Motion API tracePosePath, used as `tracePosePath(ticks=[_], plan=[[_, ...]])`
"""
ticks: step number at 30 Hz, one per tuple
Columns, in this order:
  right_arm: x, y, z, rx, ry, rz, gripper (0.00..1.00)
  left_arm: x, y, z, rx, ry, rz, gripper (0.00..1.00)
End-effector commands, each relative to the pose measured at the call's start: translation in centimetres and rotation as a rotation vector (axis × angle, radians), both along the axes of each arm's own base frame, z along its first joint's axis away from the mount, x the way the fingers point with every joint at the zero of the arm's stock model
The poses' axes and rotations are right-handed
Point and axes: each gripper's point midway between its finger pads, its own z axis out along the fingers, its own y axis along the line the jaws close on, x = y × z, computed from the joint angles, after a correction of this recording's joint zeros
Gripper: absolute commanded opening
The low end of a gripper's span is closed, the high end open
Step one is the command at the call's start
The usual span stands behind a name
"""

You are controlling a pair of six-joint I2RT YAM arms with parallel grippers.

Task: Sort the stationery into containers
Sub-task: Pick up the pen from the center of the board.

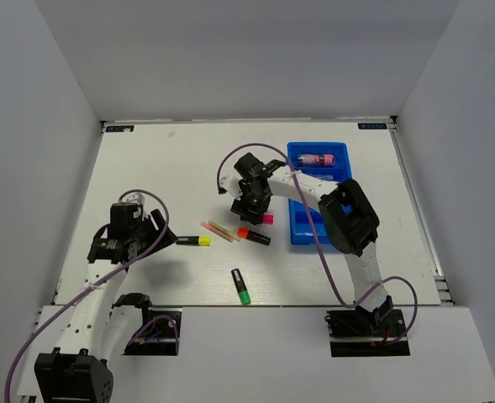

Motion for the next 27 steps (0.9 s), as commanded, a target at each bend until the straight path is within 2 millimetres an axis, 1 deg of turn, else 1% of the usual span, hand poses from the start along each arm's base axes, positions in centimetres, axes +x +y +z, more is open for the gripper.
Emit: tracePosePath(ticks=[1,4,6,8,9,11,12,13,14,15,17,18,20,21,23,24,26,27], plan=[[0.3,0.0,-1.2,-0.017,-0.024,0.027,0.65,0.2,-0.2,0.5,-0.013,-0.031,-0.011,0.77],[-0.1,-0.4,-2.0,-0.032,-0.017,0.043,0.63,0.2,-0.2,0.5,-0.012,-0.031,-0.012,0.77],[-0.7,-0.8,-2.7,-0.04,0.003,0.055,0.59,0.2,-0.2,0.5,-0.012,-0.031,-0.01,0.77],[-1.1,-0.9,-3.1,-0.037,0.021,0.064,0.58,0.2,-0.2,0.5,-0.013,-0.034,-0.01,0.77],[-1.4,-1.4,-3.4,-0.048,0.029,0.067,0.55,0.2,-0.2,0.5,-0.012,-0.034,-0.01,0.77],[-1.8,-1.4,-3.8,-0.051,0.034,0.075,0.49,0.2,-0.1,0.5,-0.012,-0.034,-0.007,0.77],[-2.2,-2.1,-4.3,-0.067,0.048,0.07,0.45,0.1,-0.1,0.5,-0.01,-0.034,-0.006,0.77],[-2.1,-2.2,-4.6,-0.075,0.037,0.069,0.42,0.1,-0.1,0.5,-0.011,-0.035,-0.007,0.77],[-2.3,-2.4,-4.8,-0.082,0.035,0.067,0.4,0.1,-0.1,0.5,-0.01,-0.035,-0.007,0.77],[-2.7,-3.0,-5.4,-0.101,0.041,0.065,0.36,0.2,-0.1,0.6,-0.011,-0.04,-0.004,0.77],[-2.5,-3.5,-5.9,-0.125,0.018,0.058,0.31,0.1,-0.2,0.5,-0.012,-0.035,-0.008,0.77],[-2.5,-3.7,-6.0,-0.131,0.012,0.052,0.26,0.1,-0.1,0.6,-0.01,-0.04,-0.004,0.77],[-2.8,-4.1,-6.4,-0.145,0.008,0.052,0.2,0.2,-0.1,0.7,-0.012,-0.043,-0.007,0.77],[-2.9,-4.2,-6.3,-0.15,0.01,0.053,0.17,0.1,-0.2,0.6,-0.011,-0.039,-0.009,0.77],[-2.8,-4.1,-5.8,-0.141,0.018,0.052,0.05,0.1,-0.2,0.6,-0.014,-0.041,-0.007,0.77],[-2.5,-3.5,-5.0,-0.121,0.01,0.053,0.0,0.1,-0.2,0.6,-0.016,-0.042,-0.008,0.77],[-2.5,-3.1,-3.5,-0.105,0.025,0.053,0.0,0.1,-0.2,0.6,-0.017,-0.043,-0.011,0.77],[-2.3,-2.2,-1.8,-0.061,0.02,0.06,0.0,0.1,-0.3,0.6,-0.019,-0.041,-0.014,0.77]])
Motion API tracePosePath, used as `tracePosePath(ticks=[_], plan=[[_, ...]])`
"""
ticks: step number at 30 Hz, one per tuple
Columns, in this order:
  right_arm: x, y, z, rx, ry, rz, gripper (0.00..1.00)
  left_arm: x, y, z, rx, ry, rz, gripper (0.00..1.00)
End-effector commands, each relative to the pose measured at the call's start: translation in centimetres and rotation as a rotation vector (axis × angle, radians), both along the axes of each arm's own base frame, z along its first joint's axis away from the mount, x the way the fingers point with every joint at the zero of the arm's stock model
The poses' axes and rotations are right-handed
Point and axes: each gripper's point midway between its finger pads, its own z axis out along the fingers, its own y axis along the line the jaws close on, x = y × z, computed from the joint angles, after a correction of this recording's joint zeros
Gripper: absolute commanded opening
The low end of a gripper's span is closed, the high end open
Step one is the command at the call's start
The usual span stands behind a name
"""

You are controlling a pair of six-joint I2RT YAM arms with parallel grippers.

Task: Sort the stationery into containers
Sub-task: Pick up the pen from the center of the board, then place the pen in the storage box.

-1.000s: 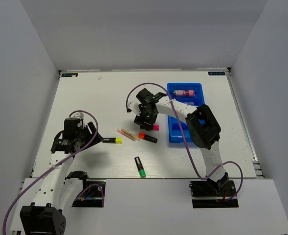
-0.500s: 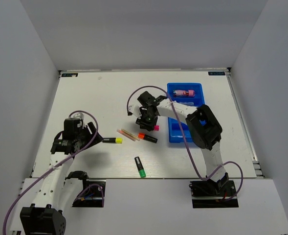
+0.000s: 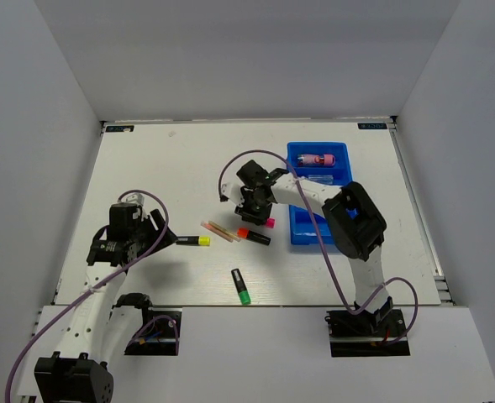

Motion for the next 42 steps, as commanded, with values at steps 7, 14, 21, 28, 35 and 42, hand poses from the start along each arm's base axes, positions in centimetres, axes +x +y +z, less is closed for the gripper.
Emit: tracePosePath(ticks=[7,14,21,28,35,42], plan=[[-0.8,0.4,7.4,0.063,0.023,0.019,0.0,0.1,-0.3,0.3,-0.018,-0.024,-0.015,0.77],[-1.3,0.4,13.9,0.147,-0.031,-0.008,0.0,0.1,-0.4,0.3,-0.024,-0.027,-0.02,0.77],[1.4,-7.1,18.4,-0.017,-0.332,-0.146,0.0,0.1,-1.0,0.5,-0.046,-0.034,-0.043,0.77],[1.5,-15.2,17.7,-0.107,-0.387,-0.19,0.0,0.2,-1.3,0.5,-0.061,-0.04,-0.06,0.77],[1.2,-19.8,14.7,-0.107,-0.33,-0.03,0.0,0.2,-1.6,0.4,-0.074,-0.032,-0.075,0.77],[3.1,-19.7,12.4,-0.063,-0.332,0.163,0.0,0.2,-1.9,0.0,-0.084,-0.02,-0.088,0.77]])
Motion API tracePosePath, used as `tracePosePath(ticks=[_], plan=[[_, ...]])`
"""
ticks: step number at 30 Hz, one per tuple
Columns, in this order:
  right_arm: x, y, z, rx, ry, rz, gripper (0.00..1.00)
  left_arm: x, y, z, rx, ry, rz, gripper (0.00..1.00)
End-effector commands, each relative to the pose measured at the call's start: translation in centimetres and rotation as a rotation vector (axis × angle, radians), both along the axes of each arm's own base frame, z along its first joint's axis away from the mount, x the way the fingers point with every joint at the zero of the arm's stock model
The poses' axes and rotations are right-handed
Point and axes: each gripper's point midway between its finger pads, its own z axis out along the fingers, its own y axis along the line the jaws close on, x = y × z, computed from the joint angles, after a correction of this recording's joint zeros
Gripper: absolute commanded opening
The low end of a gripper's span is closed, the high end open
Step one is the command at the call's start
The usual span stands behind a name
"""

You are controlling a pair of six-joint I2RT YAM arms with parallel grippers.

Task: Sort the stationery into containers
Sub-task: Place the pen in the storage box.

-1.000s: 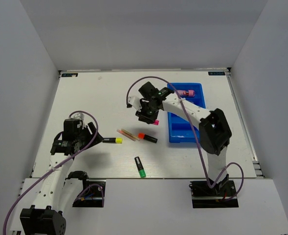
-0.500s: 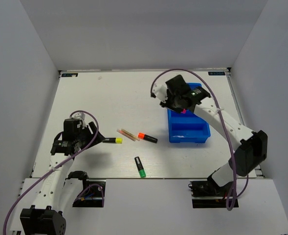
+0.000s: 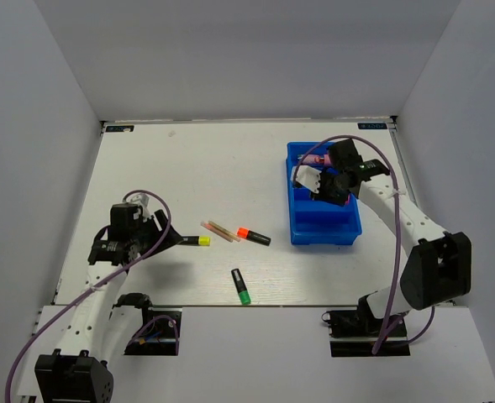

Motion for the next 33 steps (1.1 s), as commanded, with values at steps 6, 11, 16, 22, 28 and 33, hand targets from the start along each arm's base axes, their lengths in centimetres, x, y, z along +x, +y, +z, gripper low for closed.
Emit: tracePosePath(ticks=[6,11,16,22,28,33], plan=[[4.6,0.9,-1.6,-0.015,-0.074,0.164,0.02,0.3,-0.7,-0.2,-0.032,0.001,-0.036,0.77],[5.2,1.3,-2.5,0.0,-0.039,0.152,0.19,0.8,-1.0,-0.3,-0.054,0.011,-0.028,0.77],[5.7,1.4,-2.2,0.018,-0.053,0.126,0.53,1.4,-2.2,-0.4,-0.113,0.056,-0.026,0.77],[4.7,1.6,-0.8,0.114,-0.046,0.065,0.91,2.5,-3.1,-1.3,-0.048,0.123,0.011,0.75],[1.9,3.2,2.1,0.341,0.011,-0.056,0.2,4.2,-3.1,-2.4,0.055,0.192,0.201,0.72],[-1.4,5.3,5.8,0.589,-0.067,-0.044,0.07,2.6,-1.4,-3.1,0.162,0.389,0.46,0.66]])
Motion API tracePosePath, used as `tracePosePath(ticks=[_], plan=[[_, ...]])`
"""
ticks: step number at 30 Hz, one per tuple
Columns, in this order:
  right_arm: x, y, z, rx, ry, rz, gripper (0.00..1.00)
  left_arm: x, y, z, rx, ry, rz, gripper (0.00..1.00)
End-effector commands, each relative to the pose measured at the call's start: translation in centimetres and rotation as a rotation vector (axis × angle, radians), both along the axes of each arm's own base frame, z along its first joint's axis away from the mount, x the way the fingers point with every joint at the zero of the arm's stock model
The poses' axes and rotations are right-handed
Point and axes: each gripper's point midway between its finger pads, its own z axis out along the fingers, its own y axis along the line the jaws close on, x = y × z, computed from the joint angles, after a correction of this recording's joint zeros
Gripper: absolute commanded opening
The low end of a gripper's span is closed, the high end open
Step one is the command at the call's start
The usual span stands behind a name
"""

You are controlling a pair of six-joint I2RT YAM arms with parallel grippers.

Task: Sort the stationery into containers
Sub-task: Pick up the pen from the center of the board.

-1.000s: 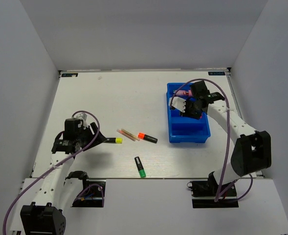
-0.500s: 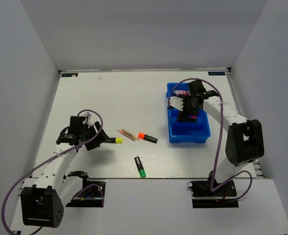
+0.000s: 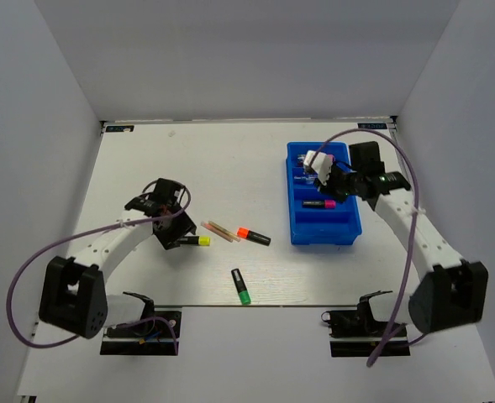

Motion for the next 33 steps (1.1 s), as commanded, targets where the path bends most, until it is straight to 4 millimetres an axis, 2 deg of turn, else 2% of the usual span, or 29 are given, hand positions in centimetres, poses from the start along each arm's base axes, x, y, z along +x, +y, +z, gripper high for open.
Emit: tracePosePath(ticks=[1,2,3,4,5,8,10,11,13,16,20,22,23,26,27,28,29,30,33], plan=[[-2.4,2.5,2.9,0.236,-0.019,-0.001,0.23,0.1,2.0,0.2,0.118,0.098,0.32,0.66],[-3.7,2.4,2.2,0.253,-0.013,-0.008,0.28,-0.7,2.3,0.2,0.149,0.13,0.343,0.66],[-4.0,2.6,2.5,0.271,-0.023,0.004,0.31,0.0,1.5,0.7,0.145,0.119,0.374,0.68],[-4.7,2.6,3.0,0.285,-0.038,0.017,0.37,-0.2,1.1,0.7,0.152,0.122,0.403,0.7],[-5.0,2.9,3.3,0.297,-0.022,0.016,0.51,0.6,1.2,0.7,0.158,0.084,0.459,0.71],[-6.1,2.8,3.0,0.315,0.024,0.011,0.62,1.4,0.1,-0.2,0.136,0.06,0.525,0.69],[-6.6,3.0,3.0,0.332,0.025,0.013,0.62,1.9,-0.6,-0.4,0.12,0.082,0.532,0.68],[-6.9,2.9,2.6,0.334,0.034,0.01,0.62,1.9,-0.7,-1.6,0.14,0.123,0.552,0.66],[-7.5,2.9,2.6,0.343,0.035,0.015,0.62,2.5,-1.4,-1.6,0.129,0.13,0.557,0.65],[-8.0,2.7,2.0,0.34,0.041,0.01,0.64,2.5,-1.4,-3.7,0.129,0.143,0.583,0.64],[-8.6,2.8,2.0,0.356,0.051,0.014,0.64,2.8,-1.0,-5.3,0.141,0.155,0.611,0.63],[-8.7,2.8,2.1,0.358,0.049,0.017,0.64,2.6,-0.8,-6.2,0.152,0.171,0.625,0.58],[-8.8,2.7,2.0,0.356,0.051,0.015,0.65,2.5,-0.7,-6.4,0.155,0.174,0.632,0.5],[-8.6,2.6,2.2,0.355,0.047,0.008,0.65,2.0,-0.4,-7.4,0.155,0.169,0.646,0.34],[-8.7,2.6,2.2,0.354,0.047,0.01,0.65,1.8,-0.2,-7.9,0.16,0.17,0.65,0.23],[-8.7,2.6,2.3,0.356,0.051,0.004,0.65,1.8,0.1,-8.1,0.169,0.16,0.655,0.17],[-8.6,2.6,2.5,0.359,0.045,0.004,0.65,0.8,0.5,-8.7,0.188,0.18,0.651,0.12],[-8.7,2.5,2.6,0.356,0.05,0.001,0.65,1.0,0.6,-8.8,0.184,0.171,0.649,0.0],[-8.5,2.4,2.8,0.362,0.057,-0.024,0.65,1.6,0.2,-7.8,0.172,0.139,0.562,0.0]])
